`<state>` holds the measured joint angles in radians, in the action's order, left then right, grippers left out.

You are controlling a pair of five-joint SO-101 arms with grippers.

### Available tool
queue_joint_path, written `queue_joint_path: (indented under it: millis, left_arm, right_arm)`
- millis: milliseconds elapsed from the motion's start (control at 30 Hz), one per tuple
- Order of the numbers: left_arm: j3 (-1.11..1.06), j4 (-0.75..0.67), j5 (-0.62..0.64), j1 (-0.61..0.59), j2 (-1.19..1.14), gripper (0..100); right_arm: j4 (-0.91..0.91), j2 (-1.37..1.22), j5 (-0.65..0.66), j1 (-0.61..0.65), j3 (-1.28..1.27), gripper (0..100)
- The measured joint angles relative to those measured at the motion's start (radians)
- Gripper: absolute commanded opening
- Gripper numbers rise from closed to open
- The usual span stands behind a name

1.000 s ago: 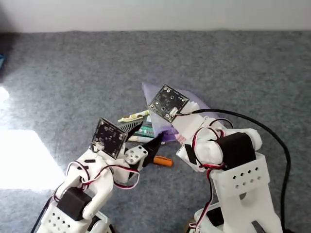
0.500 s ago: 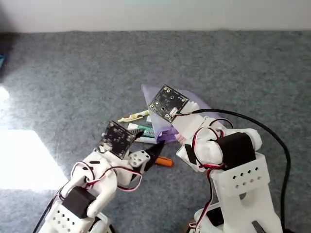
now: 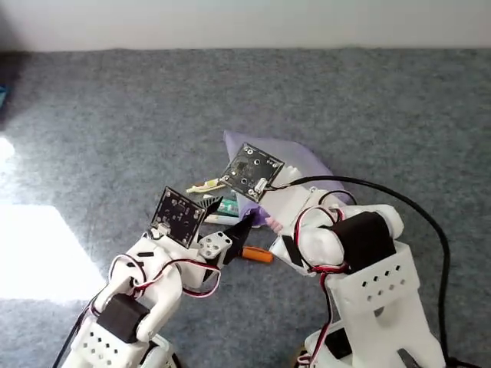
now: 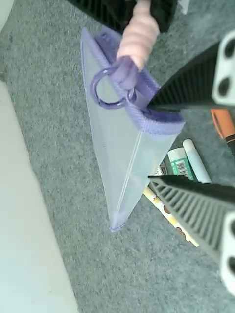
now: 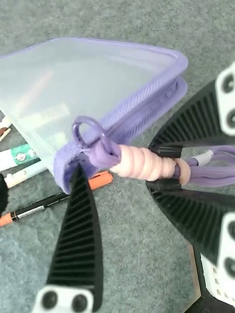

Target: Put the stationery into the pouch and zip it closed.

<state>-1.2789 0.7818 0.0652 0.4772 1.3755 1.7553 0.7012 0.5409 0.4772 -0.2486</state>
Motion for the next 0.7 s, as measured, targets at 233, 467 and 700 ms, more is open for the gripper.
queue_joint_path:
  millis: [233,467,700]
  left_arm:
    - [-0.069,-0.048,0.003,-0.020,0.000,20]
    - [-0.107,-0.081,0.003,-0.081,0.002,17]
    - [-0.107,-0.109,0.000,-0.080,0.002,2]
  right_arm:
    - [0.000,0.000,0.000,0.005,0.000,0.9]
    - [0.000,0.000,0.000,0.009,0.000,0.9]
    - [0.000,0.000,0.000,0.011,0.000,0.9]
